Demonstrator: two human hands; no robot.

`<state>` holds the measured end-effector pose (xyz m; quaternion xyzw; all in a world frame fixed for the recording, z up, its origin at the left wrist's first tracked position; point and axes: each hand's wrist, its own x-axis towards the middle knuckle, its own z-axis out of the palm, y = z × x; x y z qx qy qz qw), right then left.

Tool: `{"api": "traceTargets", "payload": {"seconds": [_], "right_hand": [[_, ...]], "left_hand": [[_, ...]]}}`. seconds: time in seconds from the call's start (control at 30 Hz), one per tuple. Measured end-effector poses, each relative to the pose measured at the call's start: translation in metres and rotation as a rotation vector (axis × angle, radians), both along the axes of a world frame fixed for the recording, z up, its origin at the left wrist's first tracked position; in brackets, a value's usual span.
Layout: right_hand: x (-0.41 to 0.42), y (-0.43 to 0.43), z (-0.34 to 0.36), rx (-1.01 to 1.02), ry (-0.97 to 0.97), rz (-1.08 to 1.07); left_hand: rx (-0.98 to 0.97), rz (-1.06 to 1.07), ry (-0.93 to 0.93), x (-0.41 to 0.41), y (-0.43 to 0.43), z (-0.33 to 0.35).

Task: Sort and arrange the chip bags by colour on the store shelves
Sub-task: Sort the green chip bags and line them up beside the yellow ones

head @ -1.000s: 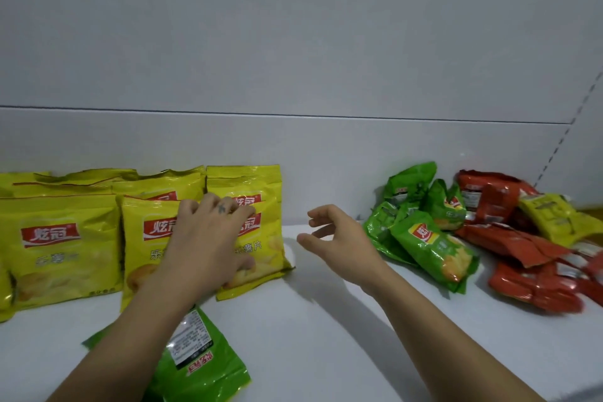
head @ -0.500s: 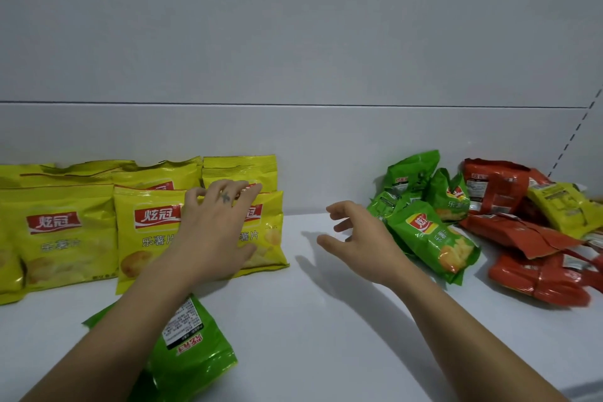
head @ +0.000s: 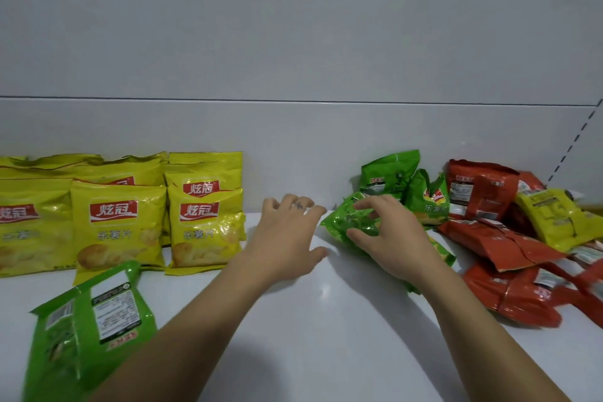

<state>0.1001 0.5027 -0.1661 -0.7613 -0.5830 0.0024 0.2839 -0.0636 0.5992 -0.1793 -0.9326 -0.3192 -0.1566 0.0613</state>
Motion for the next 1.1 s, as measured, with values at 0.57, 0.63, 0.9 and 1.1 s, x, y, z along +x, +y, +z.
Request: {"api": "traceTargets", "payload": {"seconds": [0.57, 0.63, 0.9, 1.1], "right_hand": [[0.042, -0.001, -0.022, -0.003, -0.113, -0.033], [0.042, -0.002, -0.025, -0.039, -0.118, -0.006], [0.035, -0.003, -0.030, -0.082, -0.112, 0.036], [0.037, -0.005, -0.028, -0.063, -0.112, 0.021]], "left_hand": [[-0.360, 0.101, -0.231, 0.037, -0.005, -0.054], [-0.386, 0.106, -0.288, 0.033, -0.004, -0.058], [-0.140, 0.084, -0.360, 0.043, 0.004, -0.059], [-0.047, 0.039, -0.592, 0.032, 0.007, -0.051]]}}
